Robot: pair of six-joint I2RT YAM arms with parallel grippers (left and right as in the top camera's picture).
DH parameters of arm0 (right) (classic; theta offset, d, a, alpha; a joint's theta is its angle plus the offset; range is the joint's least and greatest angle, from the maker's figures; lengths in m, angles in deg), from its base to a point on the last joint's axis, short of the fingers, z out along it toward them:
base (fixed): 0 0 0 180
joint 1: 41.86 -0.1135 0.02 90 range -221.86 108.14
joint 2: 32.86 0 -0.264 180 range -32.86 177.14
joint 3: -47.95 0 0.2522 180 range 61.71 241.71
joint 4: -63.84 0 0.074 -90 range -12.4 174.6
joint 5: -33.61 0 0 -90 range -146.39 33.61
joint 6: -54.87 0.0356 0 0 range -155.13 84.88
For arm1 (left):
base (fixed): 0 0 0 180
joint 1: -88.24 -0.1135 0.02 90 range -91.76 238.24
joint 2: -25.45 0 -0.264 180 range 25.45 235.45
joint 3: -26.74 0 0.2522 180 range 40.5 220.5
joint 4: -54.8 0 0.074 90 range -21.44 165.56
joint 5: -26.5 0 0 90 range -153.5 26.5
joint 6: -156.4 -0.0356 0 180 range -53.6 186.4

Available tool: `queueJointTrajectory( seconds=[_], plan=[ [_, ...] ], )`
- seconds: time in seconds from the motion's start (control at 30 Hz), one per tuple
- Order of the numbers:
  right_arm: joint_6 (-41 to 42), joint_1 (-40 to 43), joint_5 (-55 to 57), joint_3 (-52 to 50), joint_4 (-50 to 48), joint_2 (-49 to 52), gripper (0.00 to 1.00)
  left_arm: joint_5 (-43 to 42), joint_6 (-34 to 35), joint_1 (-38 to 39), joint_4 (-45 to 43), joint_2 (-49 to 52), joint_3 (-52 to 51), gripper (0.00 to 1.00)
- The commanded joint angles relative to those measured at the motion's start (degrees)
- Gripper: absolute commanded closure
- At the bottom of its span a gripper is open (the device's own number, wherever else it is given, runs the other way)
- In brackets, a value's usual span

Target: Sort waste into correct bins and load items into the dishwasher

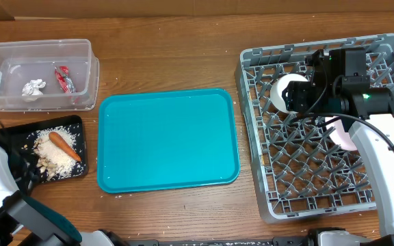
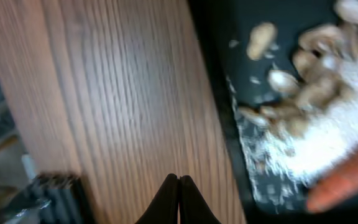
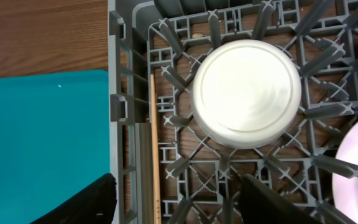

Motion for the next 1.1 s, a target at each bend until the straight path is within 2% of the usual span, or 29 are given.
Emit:
queueJointTrajectory(
  seconds=[0.0,0.2,0.53,1.07],
  plan=[
    [-0.17,-0.15,1.07,1.53,-0.31,-0.17,0.34,1.18,1.27,-3.02,-5.09,-0.28,-6.32,0.96],
    [-0.17,-0.15,1.05,1.53,-0.26,-0.17,0.34,1.29,1.2,-4.81,-12.04,-0.28,-11.87,0.96],
    [-0.17,-0.15,1.25,1.53,-0.26,-0.17,0.34,2.23,1.25,-4.87,-24.2,-0.17,-15.63,0.96],
    [-0.17,-0.15,1.22,1.53,-0.22,-0.17,0.34,-10.25,-0.52,-4.87,-32.76,4.57,-15.67,0.96]
  ],
)
